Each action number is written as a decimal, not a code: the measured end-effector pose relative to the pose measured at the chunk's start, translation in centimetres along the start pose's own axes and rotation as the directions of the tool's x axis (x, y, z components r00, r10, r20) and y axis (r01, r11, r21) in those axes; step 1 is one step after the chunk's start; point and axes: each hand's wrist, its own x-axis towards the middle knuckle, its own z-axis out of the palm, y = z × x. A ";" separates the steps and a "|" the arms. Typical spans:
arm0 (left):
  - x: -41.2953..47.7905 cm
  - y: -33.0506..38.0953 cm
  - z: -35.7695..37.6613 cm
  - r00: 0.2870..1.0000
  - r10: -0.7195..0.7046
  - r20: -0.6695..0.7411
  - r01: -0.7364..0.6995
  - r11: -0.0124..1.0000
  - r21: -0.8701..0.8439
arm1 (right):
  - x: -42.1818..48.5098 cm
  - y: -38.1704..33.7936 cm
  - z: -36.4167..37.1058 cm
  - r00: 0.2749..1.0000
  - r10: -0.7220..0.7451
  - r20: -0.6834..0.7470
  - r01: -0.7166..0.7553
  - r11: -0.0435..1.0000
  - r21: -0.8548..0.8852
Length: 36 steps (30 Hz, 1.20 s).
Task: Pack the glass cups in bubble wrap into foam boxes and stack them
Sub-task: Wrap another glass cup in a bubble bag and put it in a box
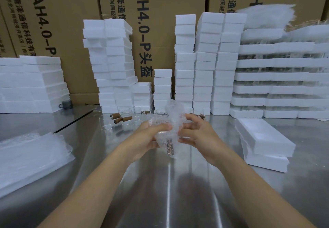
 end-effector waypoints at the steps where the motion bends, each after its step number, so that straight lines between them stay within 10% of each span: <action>1: 0.1 -0.1 0.0 1.000 -0.005 -0.002 0.005 1.000 0.004 | -0.1 0.0 0.0 0.999 0.000 0.045 0.000 1.000 -0.009; 21: 0.1 -0.5 0.7 0.993 -0.003 0.120 0.006 1.000 -0.021 | -0.3 0.2 0.4 0.989 0.127 0.076 -0.083 0.901 -0.427; 27: -0.1 -0.3 0.6 0.997 -0.029 0.072 0.032 0.999 -0.037 | -0.4 -0.1 0.6 0.978 -0.104 -0.179 0.039 0.943 -0.332; 36: -0.3 0.0 0.6 0.999 -0.029 0.020 0.030 0.998 -0.062 | -0.3 0.1 1.2 0.985 -0.175 -0.008 0.163 0.931 -0.326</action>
